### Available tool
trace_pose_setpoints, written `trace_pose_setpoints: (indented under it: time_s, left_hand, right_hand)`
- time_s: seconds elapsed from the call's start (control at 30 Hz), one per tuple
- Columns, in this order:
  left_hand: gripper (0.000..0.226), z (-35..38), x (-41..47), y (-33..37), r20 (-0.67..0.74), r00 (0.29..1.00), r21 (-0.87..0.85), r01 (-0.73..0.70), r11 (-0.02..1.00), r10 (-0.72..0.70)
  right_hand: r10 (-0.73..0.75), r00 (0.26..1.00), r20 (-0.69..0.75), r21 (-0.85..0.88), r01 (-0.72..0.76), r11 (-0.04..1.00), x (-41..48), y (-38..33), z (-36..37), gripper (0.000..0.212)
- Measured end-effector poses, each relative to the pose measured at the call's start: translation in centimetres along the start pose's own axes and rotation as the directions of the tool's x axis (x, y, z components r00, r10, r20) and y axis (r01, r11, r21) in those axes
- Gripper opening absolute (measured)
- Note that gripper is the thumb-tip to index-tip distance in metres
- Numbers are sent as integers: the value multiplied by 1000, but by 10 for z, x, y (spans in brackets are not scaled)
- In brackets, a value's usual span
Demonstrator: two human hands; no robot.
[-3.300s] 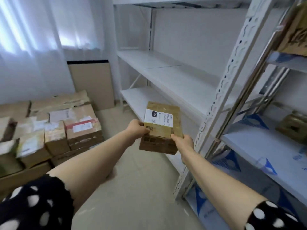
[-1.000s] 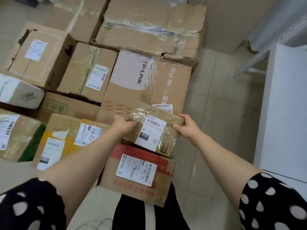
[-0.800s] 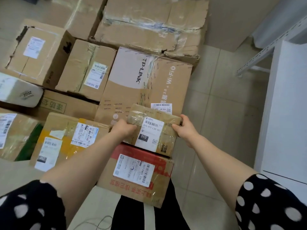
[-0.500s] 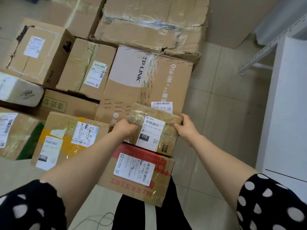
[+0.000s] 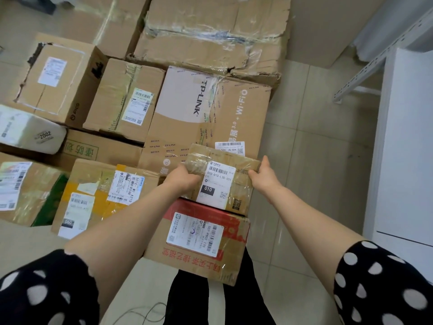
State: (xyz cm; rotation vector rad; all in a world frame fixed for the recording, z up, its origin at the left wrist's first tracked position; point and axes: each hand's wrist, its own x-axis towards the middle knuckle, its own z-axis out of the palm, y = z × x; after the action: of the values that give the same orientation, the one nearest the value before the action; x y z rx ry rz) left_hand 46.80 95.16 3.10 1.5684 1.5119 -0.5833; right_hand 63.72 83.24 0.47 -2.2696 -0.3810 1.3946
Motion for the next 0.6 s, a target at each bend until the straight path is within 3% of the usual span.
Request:
trace_pose_setpoints:
  time_s: [0.13, 0.27, 0.43, 0.6]
  left_hand:
    - [62, -10, -25, 28, -12, 984, 183, -172, 968, 177]
    - [75, -21, -68, 72, 85, 907, 389, -410, 825, 412]
    - [76, -21, -131, 117, 269, 719, 611, -642, 464, 641]
    - [74, 3, -218, 135, 446, 455, 704, -711, 12, 771]
  right_hand:
    - [-5, 998, -69, 1, 5, 1000, -30, -4, -19, 75]
    - [-32, 983, -181, -45, 24, 999, -77, -5, -46, 73]
    - [-17, 913, -408, -21, 10, 1000, -163, -1, -75, 68]
    - [93, 757, -646, 8, -116, 993, -269, 30, -79, 60]
